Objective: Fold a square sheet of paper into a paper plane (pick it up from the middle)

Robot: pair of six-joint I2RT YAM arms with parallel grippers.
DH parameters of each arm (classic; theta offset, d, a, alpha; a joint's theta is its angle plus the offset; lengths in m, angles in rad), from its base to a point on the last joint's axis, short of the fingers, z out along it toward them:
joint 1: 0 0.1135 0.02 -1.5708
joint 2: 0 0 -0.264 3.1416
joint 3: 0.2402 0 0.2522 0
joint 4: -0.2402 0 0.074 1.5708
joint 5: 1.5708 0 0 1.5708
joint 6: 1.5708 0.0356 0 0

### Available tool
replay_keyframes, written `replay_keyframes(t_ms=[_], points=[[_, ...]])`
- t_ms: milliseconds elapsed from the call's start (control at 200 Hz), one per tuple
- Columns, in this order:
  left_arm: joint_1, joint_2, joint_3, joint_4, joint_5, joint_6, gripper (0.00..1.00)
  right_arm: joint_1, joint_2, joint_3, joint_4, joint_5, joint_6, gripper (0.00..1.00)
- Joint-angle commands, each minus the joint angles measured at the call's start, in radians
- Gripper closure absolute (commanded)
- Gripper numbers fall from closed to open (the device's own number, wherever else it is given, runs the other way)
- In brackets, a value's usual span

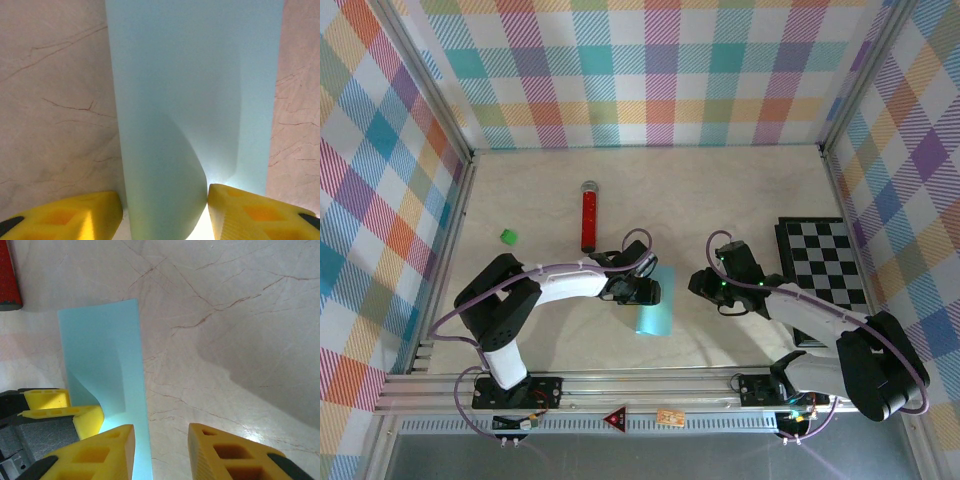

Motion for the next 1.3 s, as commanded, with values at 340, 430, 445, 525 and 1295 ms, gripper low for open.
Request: replay_keyframes(t_ms=[340,430,445,525,1295], points=[[0.009,0.149,-0.074,-0.030,-0.109,0.023,0.45,-0.003,0.030,0.005,0.050,-0.060,0.002,0.68],[0.008,0.150,-0.077,-0.024,-0.108,0.026,0.45,-0.002,0.046,0.006,0.083,-0.098,-0.003,0.70],[0.008,0.150,-0.078,-0.022,-0.109,0.027,0.45,-0.002,0.049,0.007,0.088,-0.103,-0.003,0.71],[0.008,0.150,-0.079,-0.022,-0.108,0.032,0.45,-0.001,0.073,0.015,0.105,-0.135,-0.004,0.73],[0.008,0.144,-0.087,0.001,-0.096,0.044,0.45,-0.002,0.125,0.046,0.081,-0.119,0.020,0.80]])
